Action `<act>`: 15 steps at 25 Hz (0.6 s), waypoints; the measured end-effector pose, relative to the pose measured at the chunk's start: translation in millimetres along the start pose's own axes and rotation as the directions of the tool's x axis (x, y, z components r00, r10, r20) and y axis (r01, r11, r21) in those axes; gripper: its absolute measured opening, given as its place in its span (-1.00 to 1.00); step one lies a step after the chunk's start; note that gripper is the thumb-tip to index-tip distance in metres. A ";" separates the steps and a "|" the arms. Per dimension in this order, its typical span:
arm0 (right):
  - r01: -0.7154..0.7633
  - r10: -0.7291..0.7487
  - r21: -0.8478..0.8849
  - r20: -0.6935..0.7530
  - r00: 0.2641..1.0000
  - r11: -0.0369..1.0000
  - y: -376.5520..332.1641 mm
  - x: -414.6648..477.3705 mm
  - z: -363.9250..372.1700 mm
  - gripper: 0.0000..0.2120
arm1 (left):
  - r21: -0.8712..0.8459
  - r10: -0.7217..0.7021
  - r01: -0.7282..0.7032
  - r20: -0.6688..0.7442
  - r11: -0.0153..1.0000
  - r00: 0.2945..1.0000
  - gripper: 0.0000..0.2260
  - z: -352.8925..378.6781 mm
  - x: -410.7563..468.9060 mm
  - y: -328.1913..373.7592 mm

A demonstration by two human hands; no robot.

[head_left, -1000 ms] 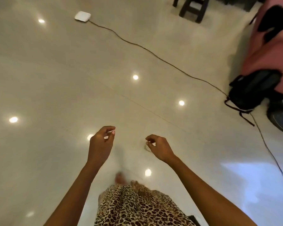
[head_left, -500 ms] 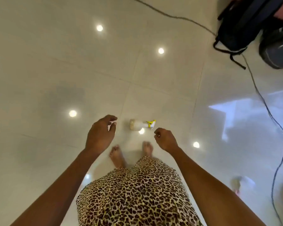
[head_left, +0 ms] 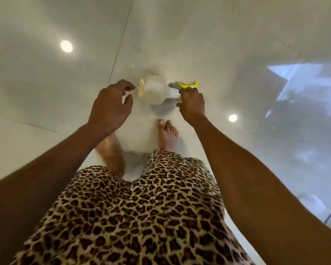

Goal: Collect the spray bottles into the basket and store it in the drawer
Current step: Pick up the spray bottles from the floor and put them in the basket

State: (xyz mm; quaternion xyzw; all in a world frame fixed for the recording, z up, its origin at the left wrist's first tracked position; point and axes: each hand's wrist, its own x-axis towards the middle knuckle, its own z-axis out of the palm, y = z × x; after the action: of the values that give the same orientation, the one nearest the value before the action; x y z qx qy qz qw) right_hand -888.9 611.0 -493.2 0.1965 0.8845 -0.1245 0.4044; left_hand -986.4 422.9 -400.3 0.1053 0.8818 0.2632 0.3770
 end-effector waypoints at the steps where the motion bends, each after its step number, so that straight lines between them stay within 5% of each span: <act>1: 0.015 -0.016 -0.041 -0.009 1.000 0.999 0.5 13.6 10.1 -0.56 | 0.006 -0.002 0.002 -0.004 1.000 1.000 -0.76 7.2 6.9 -7.9; 9: 0.020 -0.046 -0.264 -0.092 0.995 0.964 2.0 34.5 17.8 -0.59 | 0.030 0.008 -0.008 -0.009 1.000 1.000 -0.77 0.6 26.1 -13.6; 15: 0.003 -0.003 -0.001 -0.115 0.993 1.000 -40.6 -45.4 -94.4 -0.55 | 0.051 0.070 -0.069 -0.011 0.996 0.998 -0.74 -60.2 -24.9 64.7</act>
State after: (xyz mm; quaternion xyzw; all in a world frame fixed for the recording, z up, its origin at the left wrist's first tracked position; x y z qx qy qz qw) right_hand -943.0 599.3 -395.4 0.2017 0.9067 -0.1135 0.3526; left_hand -1013.4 444.5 -315.3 0.1436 0.8863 0.2546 0.3592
